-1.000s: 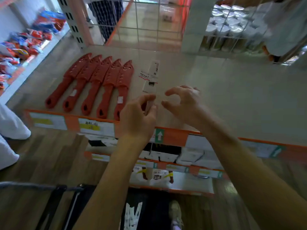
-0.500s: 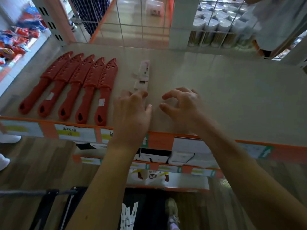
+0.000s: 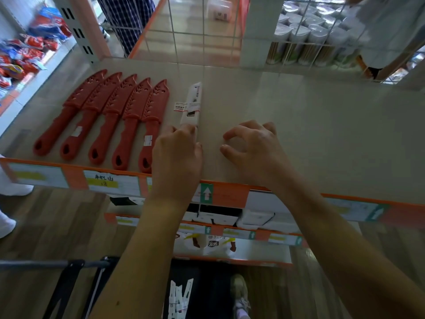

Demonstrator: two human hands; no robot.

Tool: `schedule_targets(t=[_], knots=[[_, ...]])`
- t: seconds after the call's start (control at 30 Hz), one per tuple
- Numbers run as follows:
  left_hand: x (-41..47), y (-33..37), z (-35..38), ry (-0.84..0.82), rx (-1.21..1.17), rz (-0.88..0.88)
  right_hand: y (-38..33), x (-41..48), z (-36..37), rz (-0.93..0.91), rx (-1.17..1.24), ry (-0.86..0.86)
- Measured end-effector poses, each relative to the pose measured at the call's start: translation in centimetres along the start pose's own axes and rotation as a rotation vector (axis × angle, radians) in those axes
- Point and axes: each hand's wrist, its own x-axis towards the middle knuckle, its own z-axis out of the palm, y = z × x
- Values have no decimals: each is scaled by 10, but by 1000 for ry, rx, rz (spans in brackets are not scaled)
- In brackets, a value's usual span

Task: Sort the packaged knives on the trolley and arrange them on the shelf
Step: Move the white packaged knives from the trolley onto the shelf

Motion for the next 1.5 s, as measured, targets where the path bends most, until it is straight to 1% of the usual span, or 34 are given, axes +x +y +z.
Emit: schedule_targets(t=[0.1,0.27,0.37,0.53,0.7,0.83,0.93,1.07,1.23,1.4,1.5], knots=[[0,-1,-1,-2,-22,3,-3,0,1,-8,-3,-6],[-4,-4,0,4,-36,20,-6,-2,4,-30,-36,31],[-7,-5,-4,3,-47,37,-10,-8,5,-86,-55,85],[-17,-12,-29,29,-41,4,-30,-27,1,-175,22,145],[-37,-27,-59,92,-61,57,-56,-44,0,-100,-29,111],[-64,-48,-79,93,-71,75,-77,-80,14,-132,-8,152],[-94,-67,-88,36,-101,97,-92,-117,33,-104,-2,186],[-134,-90,-98,-66,-121,166,-115,-169,62,-8,63,171],[-178,-115,-117,-122,-126,214,-137,-220,92,50,117,145],[-219,-132,-113,-144,-147,211,-140,-253,110,76,121,155],[-243,-144,-98,-195,-139,139,-129,-268,131,156,198,58]])
